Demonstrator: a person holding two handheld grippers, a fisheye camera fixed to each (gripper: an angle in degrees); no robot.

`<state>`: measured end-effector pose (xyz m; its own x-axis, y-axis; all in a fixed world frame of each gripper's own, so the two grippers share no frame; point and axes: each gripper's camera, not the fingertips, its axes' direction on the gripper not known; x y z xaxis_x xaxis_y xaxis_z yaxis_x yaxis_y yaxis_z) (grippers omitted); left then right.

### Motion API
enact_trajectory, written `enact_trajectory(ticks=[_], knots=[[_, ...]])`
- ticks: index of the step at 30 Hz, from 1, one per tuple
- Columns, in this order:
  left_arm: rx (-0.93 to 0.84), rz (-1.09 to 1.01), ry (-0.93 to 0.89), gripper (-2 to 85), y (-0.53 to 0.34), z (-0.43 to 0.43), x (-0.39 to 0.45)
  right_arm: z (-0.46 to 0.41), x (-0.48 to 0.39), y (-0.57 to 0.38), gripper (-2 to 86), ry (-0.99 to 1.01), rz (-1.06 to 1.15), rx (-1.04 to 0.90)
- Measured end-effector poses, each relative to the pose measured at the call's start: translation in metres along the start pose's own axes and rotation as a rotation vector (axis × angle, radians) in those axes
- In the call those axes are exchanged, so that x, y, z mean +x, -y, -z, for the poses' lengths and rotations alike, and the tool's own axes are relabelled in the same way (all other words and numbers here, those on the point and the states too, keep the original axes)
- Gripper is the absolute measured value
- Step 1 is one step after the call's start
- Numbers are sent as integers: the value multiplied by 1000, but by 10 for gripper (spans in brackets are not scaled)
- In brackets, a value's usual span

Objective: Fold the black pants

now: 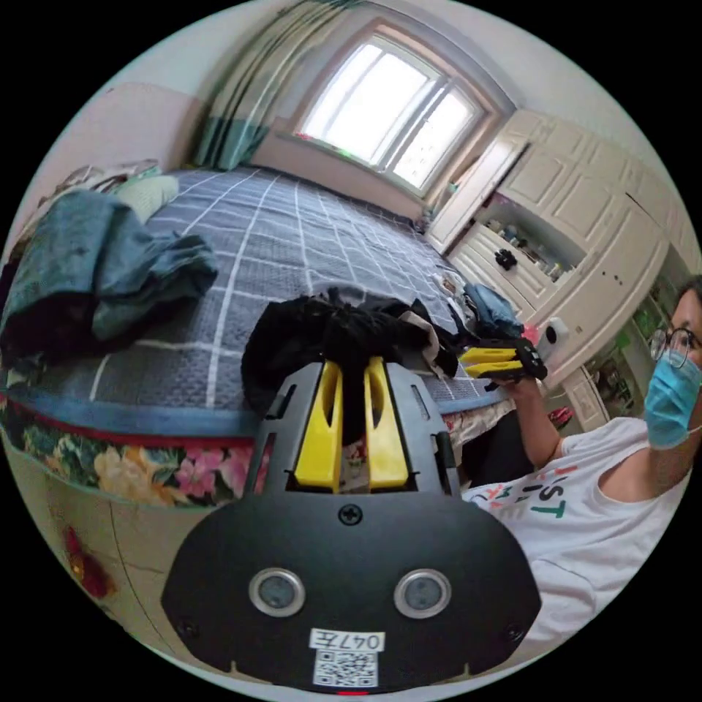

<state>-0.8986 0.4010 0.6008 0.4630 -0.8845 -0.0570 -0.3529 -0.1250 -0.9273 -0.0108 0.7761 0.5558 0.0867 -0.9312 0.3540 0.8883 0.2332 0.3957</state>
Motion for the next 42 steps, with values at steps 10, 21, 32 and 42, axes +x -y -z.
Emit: enact_trajectory(ticks=[10, 21, 32, 42], knots=[[-30, 292, 45, 108, -61, 62, -67, -72, 133, -58, 46, -528, -225, -409], [-198, -84, -36, 164, 33, 23, 9, 41, 164, -84, -1, -546, -315, -406], [-676, -392, 121, 171, 46, -143, 56, 111, 153, -191, 10, -534, -613, -503], [-281, -226, -327, 23, 53, -32, 2, 103, 79, -109, 56, -364, -229, -96]])
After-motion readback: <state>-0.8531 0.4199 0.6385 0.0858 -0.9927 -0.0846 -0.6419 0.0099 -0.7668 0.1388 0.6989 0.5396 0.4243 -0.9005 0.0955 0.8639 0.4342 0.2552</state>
